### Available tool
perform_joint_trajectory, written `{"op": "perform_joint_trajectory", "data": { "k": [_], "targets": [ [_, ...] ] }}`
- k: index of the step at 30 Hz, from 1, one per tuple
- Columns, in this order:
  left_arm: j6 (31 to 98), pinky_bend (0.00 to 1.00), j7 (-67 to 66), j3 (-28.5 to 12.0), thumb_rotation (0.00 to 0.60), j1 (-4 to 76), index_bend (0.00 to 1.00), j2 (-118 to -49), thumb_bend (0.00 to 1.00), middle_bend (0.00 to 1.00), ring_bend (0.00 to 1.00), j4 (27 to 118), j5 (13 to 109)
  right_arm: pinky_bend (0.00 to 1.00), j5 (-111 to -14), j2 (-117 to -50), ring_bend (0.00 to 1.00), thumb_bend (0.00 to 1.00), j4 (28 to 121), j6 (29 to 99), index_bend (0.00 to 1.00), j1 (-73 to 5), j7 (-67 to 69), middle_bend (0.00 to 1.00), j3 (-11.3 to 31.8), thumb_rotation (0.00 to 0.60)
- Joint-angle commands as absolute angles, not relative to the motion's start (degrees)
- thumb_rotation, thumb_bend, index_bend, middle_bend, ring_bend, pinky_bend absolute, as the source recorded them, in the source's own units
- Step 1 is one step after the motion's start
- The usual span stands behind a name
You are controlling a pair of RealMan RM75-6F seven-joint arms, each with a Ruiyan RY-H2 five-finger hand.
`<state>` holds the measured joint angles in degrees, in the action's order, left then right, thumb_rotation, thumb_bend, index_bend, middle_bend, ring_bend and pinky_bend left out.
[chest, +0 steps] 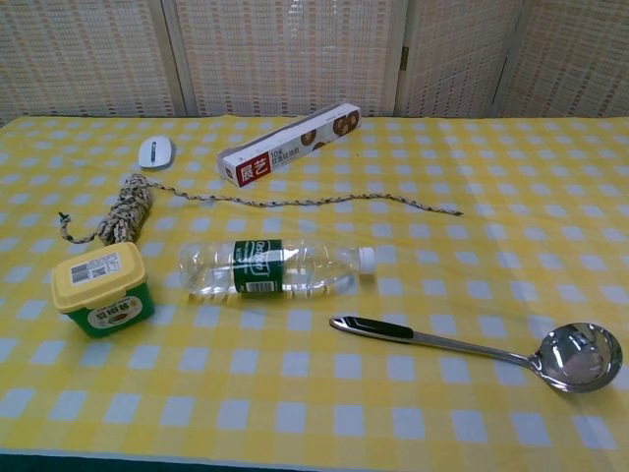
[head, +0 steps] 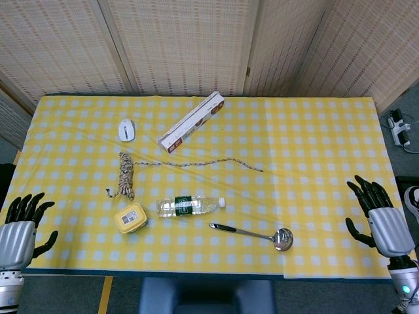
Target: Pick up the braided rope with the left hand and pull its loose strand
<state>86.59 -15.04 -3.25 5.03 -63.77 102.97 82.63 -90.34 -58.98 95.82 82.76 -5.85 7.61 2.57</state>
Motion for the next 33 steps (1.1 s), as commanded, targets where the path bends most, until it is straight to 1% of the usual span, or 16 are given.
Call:
{"op": "perform_joint_trajectory", "data": {
  "k": [1, 12, 19, 24, 28, 33],
  "targets": [
    [86.8, 0.0, -14.7, -3.3, 0.6, 4.9, 0.27, -63.8, 0.35, 0.13, 0.09, 102.7, 82.7, 0.0, -90.3, -59.0, 0.03, 0.48, 95.9, 83.0, 0.03, -5.7, 7.7, 0.03, 2.4, 0.6],
    [87.4, 0.0, -12.4, -2.8, 0.6, 4.5, 0.27, -63.8, 0.35, 0.13, 0.09, 101.9, 84.4, 0.0, -91.9, -58.7, 0.03, 0.48, 95.9, 85.2, 0.03, -4.8, 8.2, 0.03, 1.7, 0.6],
    [84.5, 0.0, -10.3, -4.2, 0.6, 7.1, 0.27, -62.4, 0.35, 0.13, 0.1, 102.2, 85.0, 0.0, -92.4, -58.6, 0.03, 0.48, 95.6, 86.2, 0.03, -4.3, 8.8, 0.03, 1.3, 0.6],
    [79.6, 0.03, -7.7, -7.6, 0.6, 12.0, 0.28, -61.3, 0.35, 0.14, 0.13, 102.5, 83.7, 0.0, -92.9, -58.5, 0.03, 0.48, 95.6, 86.6, 0.03, -4.3, 8.9, 0.03, 1.3, 0.6],
    [73.5, 0.05, -7.1, -10.6, 0.6, 17.0, 0.28, -61.2, 0.35, 0.16, 0.14, 102.8, 80.6, 0.0, -93.2, -58.5, 0.03, 0.48, 95.9, 86.6, 0.03, -4.4, 8.6, 0.03, 1.3, 0.6],
    [64.2, 0.07, -6.5, -13.7, 0.6, 24.0, 0.28, -61.8, 0.35, 0.16, 0.15, 103.1, 75.5, 0.0, -93.7, -58.3, 0.03, 0.48, 96.2, 86.5, 0.03, -4.6, 8.0, 0.03, 1.1, 0.6]
  ]
}}
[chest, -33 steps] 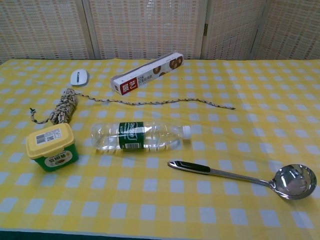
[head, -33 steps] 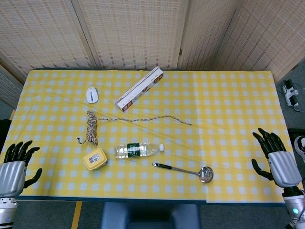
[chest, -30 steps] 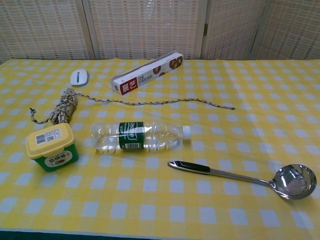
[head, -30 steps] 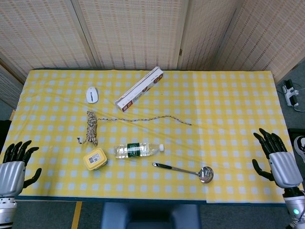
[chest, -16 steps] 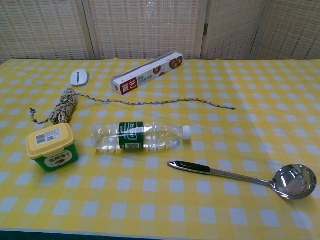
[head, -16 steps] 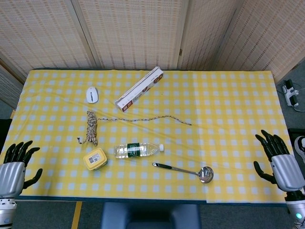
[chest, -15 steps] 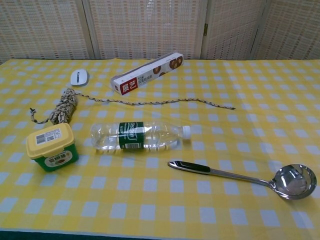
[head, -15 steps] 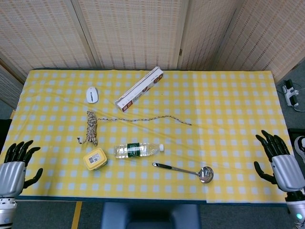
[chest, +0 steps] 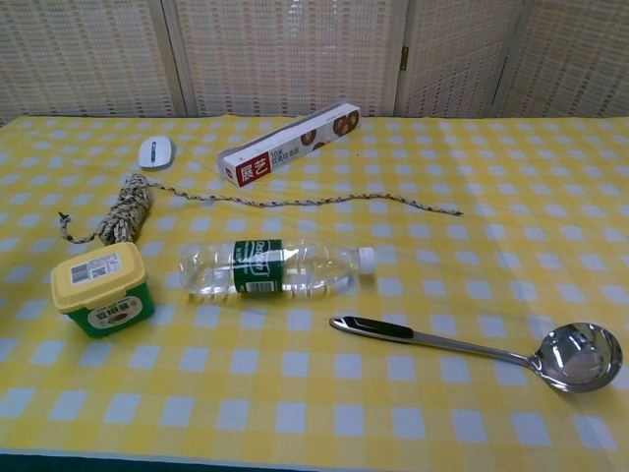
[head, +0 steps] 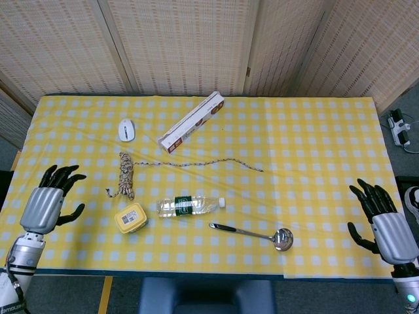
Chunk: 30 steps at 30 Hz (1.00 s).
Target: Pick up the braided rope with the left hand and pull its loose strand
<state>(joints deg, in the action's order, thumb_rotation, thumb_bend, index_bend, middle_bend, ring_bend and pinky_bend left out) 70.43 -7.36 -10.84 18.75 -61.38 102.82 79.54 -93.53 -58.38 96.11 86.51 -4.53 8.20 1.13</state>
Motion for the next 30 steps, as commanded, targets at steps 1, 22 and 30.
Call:
{"op": "perform_joint_trajectory", "data": {
  "k": [1, 22, 30],
  "targets": [
    [62.8, 0.07, -6.4, -14.3, 0.6, 25.2, 0.28, -62.2, 0.35, 0.17, 0.15, 102.9, 74.4, 0.0, -93.7, -58.2, 0.03, 0.48, 96.3, 86.5, 0.03, -4.5, 7.9, 0.03, 1.0, 0.6],
    [50.7, 0.01, -25.4, -16.3, 0.6, 46.2, 0.06, -83.9, 0.28, 0.05, 0.02, 83.4, 41.8, 0.0, -93.1, -58.0, 0.03, 0.48, 96.0, 87.2, 0.03, -3.6, 8.3, 0.03, 0.5, 0.6],
    [51.6, 0.01, -32.7, -14.7, 0.6, 50.0, 0.0, -89.1, 0.27, 0.0, 0.0, 77.1, 32.2, 0.0, -92.7, -58.0, 0.03, 0.48, 95.7, 87.3, 0.03, -3.3, 8.6, 0.03, 0.5, 0.6]
  ]
}}
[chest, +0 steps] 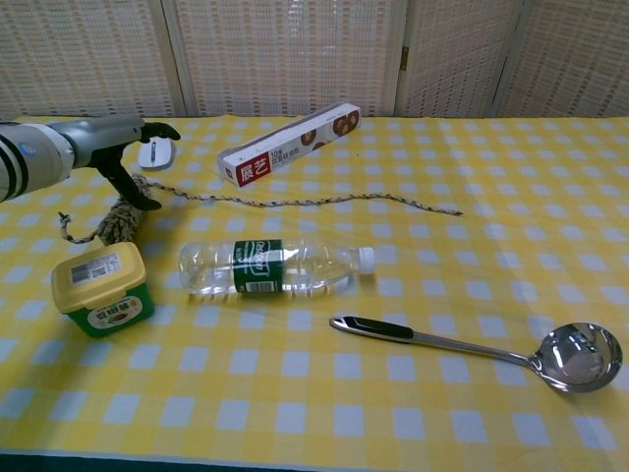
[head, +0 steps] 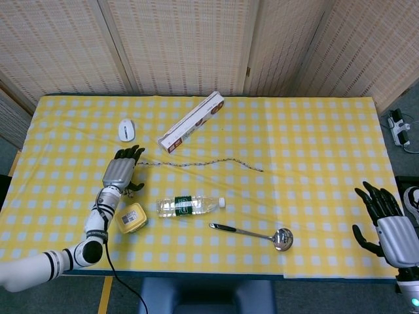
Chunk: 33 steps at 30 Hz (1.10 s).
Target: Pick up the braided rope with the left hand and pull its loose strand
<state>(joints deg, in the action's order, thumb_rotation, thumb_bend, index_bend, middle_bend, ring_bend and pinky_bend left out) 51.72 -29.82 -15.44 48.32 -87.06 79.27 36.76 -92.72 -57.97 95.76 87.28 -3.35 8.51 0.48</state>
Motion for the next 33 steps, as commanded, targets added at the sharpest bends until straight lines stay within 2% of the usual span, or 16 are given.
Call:
{"op": "perform_joint_trajectory", "data": {
  "k": [1, 12, 18, 20, 23, 28, 33],
  "targets": [
    [51.5, 0.01, -33.3, -14.6, 0.6, 50.2, 0.0, -89.4, 0.27, 0.0, 0.0, 76.5, 30.9, 0.0, -92.6, -58.0, 0.03, 0.48, 95.6, 87.3, 0.03, -3.2, 8.6, 0.03, 0.4, 0.6],
    [53.3, 0.04, -43.0, -12.3, 0.6, 52.7, 0.0, -91.4, 0.27, 0.0, 0.0, 70.4, 18.0, 0.0, -92.4, -58.1, 0.03, 0.48, 95.4, 87.2, 0.03, -3.2, 8.8, 0.03, 0.5, 0.6],
    [53.9, 0.08, -46.2, -12.4, 0.6, 53.1, 0.02, -92.8, 0.27, 0.02, 0.05, 65.2, 13.6, 0.0, -92.3, -57.9, 0.03, 0.48, 95.6, 87.3, 0.03, -3.1, 8.7, 0.03, 0.5, 0.6],
    [53.3, 0.08, -46.4, -12.9, 0.6, 53.0, 0.05, -93.0, 0.27, 0.05, 0.07, 63.8, 12.6, 0.0, -92.1, -57.9, 0.02, 0.48, 95.6, 87.3, 0.03, -3.0, 8.7, 0.03, 0.5, 0.6],
    [51.7, 0.08, -45.6, -13.5, 0.6, 52.6, 0.16, -93.1, 0.27, 0.12, 0.12, 62.5, 12.8, 0.0, -92.0, -57.9, 0.02, 0.48, 95.6, 87.3, 0.03, -2.9, 8.7, 0.03, 0.5, 0.6],
    [49.1, 0.09, -41.5, -13.6, 0.6, 51.8, 0.33, -93.2, 0.27, 0.26, 0.22, 62.5, 18.2, 0.0, -92.0, -57.9, 0.02, 0.48, 95.8, 87.1, 0.03, -3.0, 8.3, 0.03, 0.6, 0.6],
    [50.9, 0.15, -38.1, -12.4, 0.6, 50.8, 0.39, -93.2, 0.27, 0.34, 0.29, 64.0, 26.7, 0.0, -92.0, -57.8, 0.02, 0.48, 96.2, 87.0, 0.03, -3.0, 8.0, 0.03, 0.6, 0.6]
  ]
}}
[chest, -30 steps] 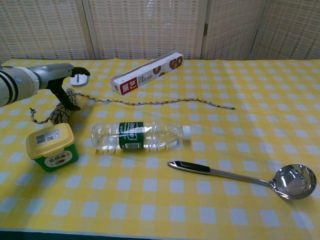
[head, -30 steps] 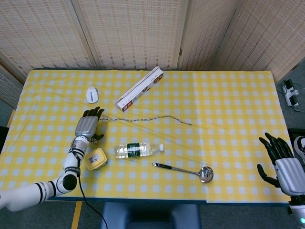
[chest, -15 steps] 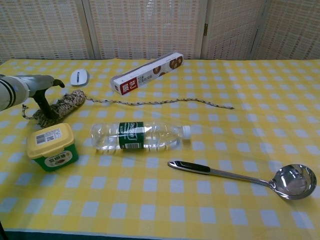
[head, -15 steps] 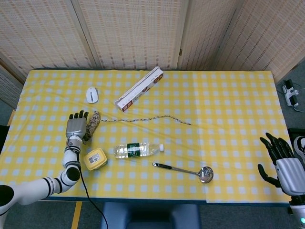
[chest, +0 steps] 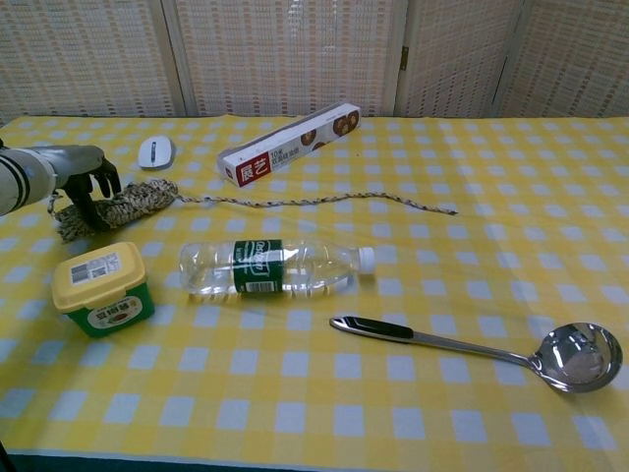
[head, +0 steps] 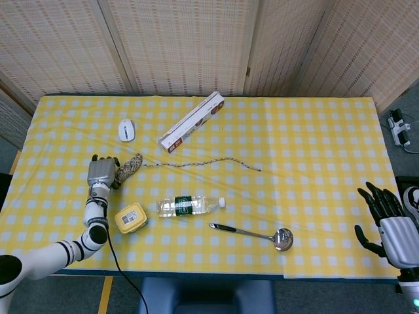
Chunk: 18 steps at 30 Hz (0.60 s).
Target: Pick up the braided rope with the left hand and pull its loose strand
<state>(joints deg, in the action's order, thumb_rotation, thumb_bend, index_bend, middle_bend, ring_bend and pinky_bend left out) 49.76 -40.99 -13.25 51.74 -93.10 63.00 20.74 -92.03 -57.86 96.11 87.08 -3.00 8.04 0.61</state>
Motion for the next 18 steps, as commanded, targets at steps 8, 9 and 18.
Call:
{"op": "perform_joint_trajectory", "data": {
  "k": [8, 9, 18],
  "targets": [
    [50.6, 0.17, -37.6, -11.5, 0.6, 49.6, 0.37, -94.0, 0.27, 0.34, 0.29, 61.8, 28.2, 0.0, -91.9, -57.8, 0.03, 0.48, 96.4, 87.3, 0.03, -2.7, 7.8, 0.03, 0.5, 0.6],
    [50.3, 0.18, -37.6, -11.5, 0.6, 49.4, 0.37, -94.1, 0.27, 0.34, 0.29, 61.4, 28.1, 0.0, -91.8, -57.8, 0.03, 0.48, 96.4, 87.3, 0.03, -2.7, 7.8, 0.03, 0.5, 0.6],
    [50.6, 0.37, -36.9, -12.3, 0.6, 48.3, 0.43, -96.4, 0.27, 0.37, 0.37, 57.2, 27.6, 0.0, -92.1, -57.7, 0.03, 0.48, 96.6, 87.5, 0.03, -2.5, 7.6, 0.03, 0.5, 0.6]
  ]
}}
